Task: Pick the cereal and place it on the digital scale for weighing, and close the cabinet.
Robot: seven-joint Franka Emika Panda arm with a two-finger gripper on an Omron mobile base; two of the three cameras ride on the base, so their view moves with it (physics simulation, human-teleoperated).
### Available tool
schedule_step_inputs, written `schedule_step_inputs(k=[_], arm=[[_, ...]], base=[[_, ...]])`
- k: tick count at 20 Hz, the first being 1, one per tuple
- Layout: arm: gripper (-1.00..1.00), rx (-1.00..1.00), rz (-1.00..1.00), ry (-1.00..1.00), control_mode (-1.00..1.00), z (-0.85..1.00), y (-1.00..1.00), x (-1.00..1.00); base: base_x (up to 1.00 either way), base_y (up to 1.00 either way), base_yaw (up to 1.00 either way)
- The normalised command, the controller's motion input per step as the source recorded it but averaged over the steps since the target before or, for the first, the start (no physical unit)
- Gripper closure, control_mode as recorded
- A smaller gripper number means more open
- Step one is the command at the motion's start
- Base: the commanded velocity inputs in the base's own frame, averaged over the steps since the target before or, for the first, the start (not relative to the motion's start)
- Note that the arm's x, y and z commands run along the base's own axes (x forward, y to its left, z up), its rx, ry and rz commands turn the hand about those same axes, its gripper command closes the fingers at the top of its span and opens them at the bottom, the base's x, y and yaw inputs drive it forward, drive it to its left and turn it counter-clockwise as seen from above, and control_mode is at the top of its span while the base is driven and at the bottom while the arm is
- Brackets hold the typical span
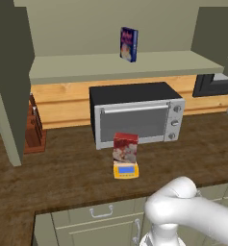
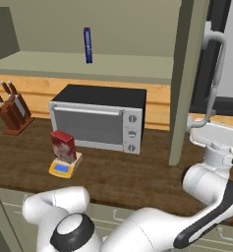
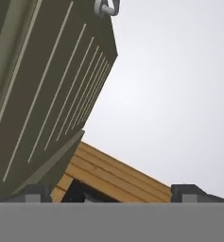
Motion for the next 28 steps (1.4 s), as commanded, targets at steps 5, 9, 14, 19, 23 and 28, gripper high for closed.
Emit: schedule_step_inputs(k=[5, 9, 14, 19, 23, 28], arm=[[-1.0, -0.01, 0.05, -0.05, -1.0, 0.96, 0.68, -0.43], [-1.0, -0.07, 0.02, -0.03, -1.0, 0.76, 1.0, -0.6], [-1.0, -0.12, 0.01, -0.03, -1.0, 0.14, 1.0, -0.55], [-1.0, -0.2, -0.05, 0.0, -1.0, -0.02, 1.0, 0.09], [-1.0, -0.2, -0.17, 0.09, -1.0, 0.0, 1.0, 0.72], [-1.0, -0.16, -0.22, 0.19, -1.0, 0.0, 1.0, 0.95]], base=[[0.0, 0.0, 0.0], [0.0, 0.0, 0.0], [0.0, 0.0, 0.0], [0.0, 0.0, 0.0], [0.0, 0.0, 0.0], [0.0, 0.0, 0.0]])
